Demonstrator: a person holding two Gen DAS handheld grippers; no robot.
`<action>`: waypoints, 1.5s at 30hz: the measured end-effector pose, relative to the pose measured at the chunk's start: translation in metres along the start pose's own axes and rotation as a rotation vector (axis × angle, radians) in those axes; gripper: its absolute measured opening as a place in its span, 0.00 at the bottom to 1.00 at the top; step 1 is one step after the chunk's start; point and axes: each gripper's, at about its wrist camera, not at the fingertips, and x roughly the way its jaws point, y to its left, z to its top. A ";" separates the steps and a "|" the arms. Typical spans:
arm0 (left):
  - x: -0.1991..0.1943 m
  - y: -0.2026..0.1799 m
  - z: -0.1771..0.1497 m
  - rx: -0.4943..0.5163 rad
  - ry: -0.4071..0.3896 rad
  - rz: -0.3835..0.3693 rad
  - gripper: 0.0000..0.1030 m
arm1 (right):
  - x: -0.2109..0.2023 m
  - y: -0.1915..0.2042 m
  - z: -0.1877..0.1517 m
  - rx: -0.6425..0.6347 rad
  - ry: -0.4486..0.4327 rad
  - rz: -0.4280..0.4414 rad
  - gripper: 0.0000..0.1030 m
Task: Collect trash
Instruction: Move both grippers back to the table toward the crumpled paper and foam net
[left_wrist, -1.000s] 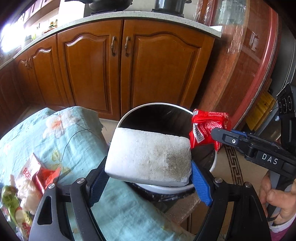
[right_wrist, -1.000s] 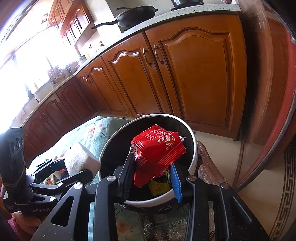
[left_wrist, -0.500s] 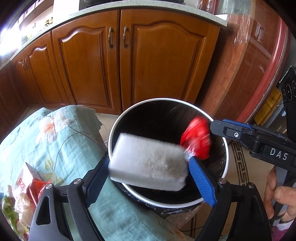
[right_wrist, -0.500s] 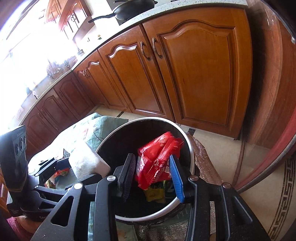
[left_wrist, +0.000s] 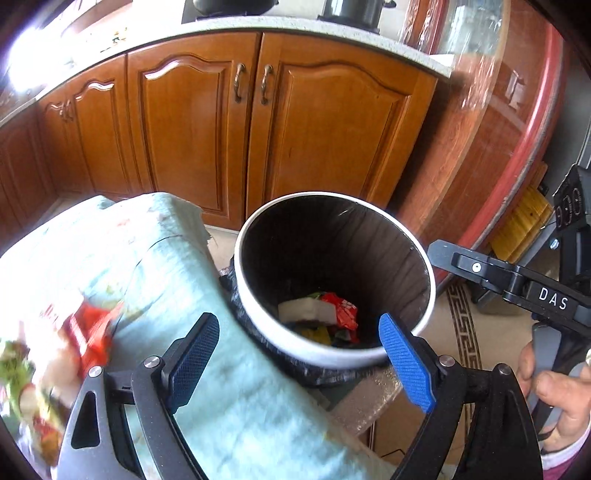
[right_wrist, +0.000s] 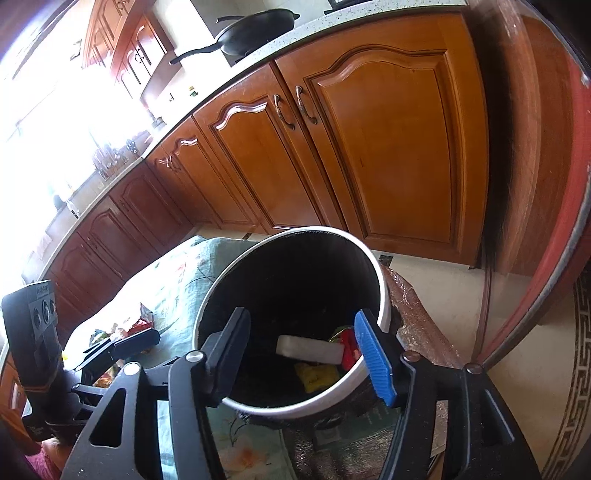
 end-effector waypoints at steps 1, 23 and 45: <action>-0.007 0.001 -0.005 -0.001 -0.011 0.005 0.86 | -0.002 0.004 -0.005 0.004 -0.004 0.008 0.68; -0.153 0.075 -0.111 -0.187 -0.164 0.074 0.86 | -0.002 0.102 -0.098 -0.011 0.061 0.151 0.83; -0.209 0.165 -0.160 -0.387 -0.143 0.211 0.86 | 0.016 0.195 -0.143 -0.110 0.126 0.303 0.98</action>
